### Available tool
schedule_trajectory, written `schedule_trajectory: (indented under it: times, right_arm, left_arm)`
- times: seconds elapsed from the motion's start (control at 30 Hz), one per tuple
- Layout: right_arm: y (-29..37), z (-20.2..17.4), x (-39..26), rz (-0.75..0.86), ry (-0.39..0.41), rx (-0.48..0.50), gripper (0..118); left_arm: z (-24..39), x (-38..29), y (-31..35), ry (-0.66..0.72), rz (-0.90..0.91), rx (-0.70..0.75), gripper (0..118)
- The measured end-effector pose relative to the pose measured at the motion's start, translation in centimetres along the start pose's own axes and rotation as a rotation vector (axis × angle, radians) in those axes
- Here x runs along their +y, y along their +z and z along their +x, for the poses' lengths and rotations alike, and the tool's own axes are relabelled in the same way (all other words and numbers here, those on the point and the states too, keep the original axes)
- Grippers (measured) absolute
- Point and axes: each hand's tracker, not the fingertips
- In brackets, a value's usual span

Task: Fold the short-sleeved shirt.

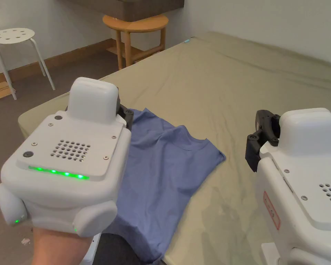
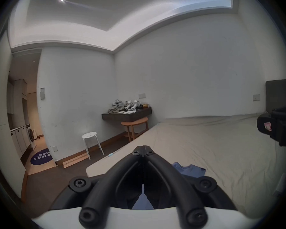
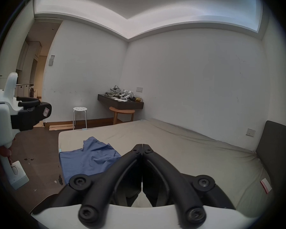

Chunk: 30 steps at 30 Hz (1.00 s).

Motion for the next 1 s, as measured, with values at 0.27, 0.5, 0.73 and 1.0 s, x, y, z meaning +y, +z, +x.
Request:
schedule_trajectory:
  times: [0.27, 0.5, 0.73, 1.0]
  right_arm:
    - [-1.9, 1.5, -1.3, -0.055, 0.033, -0.034, 1]
    - [-4.2, 3.5, -2.7, -0.117, 0.039, -0.089, 1]
    - [-5.6, 5.3, -4.3, -0.182, 0.038, -0.138, 1]
    - [-5.9, 6.0, -5.3, -0.214, 0.032, -0.158, 1]
  left_arm:
    - [2.4, -5.3, -10.7, -0.005, -0.294, -0.190, 0]
    - [5.0, -14.2, -22.1, -0.027, -0.616, -0.235, 0]
    - [6.3, -19.4, -26.9, -0.026, -0.706, -0.213, 112]
    - [6.7, -21.8, -30.1, 0.058, -0.829, -0.235, 105]
